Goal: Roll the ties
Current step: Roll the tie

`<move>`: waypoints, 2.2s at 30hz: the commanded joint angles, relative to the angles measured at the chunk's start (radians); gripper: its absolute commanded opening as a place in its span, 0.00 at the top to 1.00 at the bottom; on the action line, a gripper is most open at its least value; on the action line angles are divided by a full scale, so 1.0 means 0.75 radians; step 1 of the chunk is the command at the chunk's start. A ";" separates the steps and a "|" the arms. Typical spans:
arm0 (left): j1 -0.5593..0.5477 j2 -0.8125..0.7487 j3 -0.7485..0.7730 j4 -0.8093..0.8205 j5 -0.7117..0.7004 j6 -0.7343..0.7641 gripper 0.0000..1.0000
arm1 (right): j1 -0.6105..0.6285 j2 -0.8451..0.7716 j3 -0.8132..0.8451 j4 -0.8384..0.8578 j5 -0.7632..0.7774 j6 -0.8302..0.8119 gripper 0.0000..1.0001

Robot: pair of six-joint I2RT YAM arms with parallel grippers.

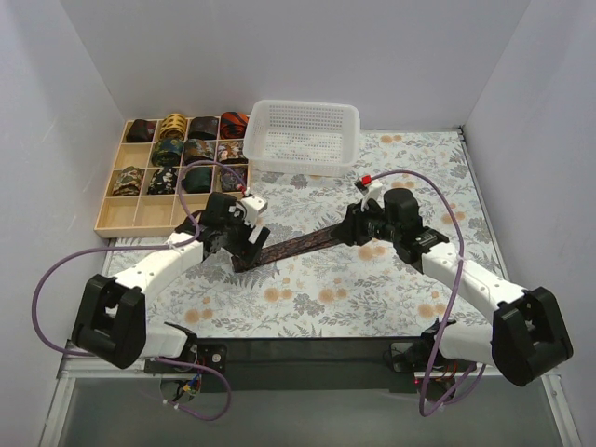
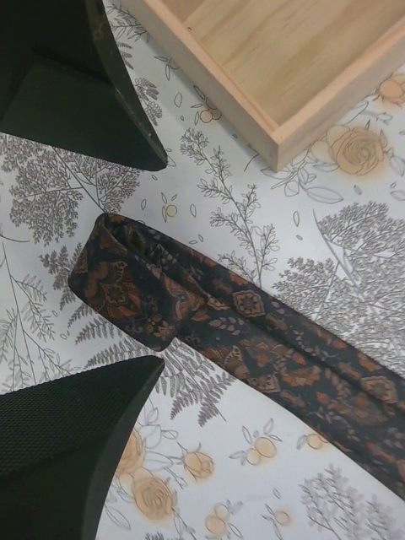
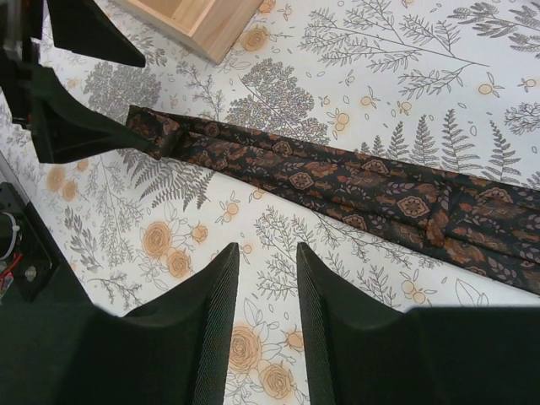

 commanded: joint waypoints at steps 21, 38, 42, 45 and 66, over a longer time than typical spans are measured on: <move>-0.178 0.245 0.103 -0.166 -0.167 0.422 0.25 | -0.065 -0.112 -0.033 -0.088 0.028 -0.055 0.29; -0.178 0.335 0.119 -0.178 -0.239 0.397 0.60 | -0.075 -0.118 -0.041 -0.092 0.010 -0.048 0.29; -0.176 0.327 0.121 -0.176 -0.296 0.389 0.62 | -0.077 -0.120 -0.043 -0.090 -0.002 -0.044 0.29; -0.176 0.316 0.131 -0.176 -0.300 0.365 0.47 | -0.075 -0.118 -0.045 -0.094 -0.009 -0.042 0.29; 0.105 -0.467 -0.269 0.057 -0.187 -0.744 0.34 | -0.004 0.143 0.074 0.096 -0.178 0.117 0.33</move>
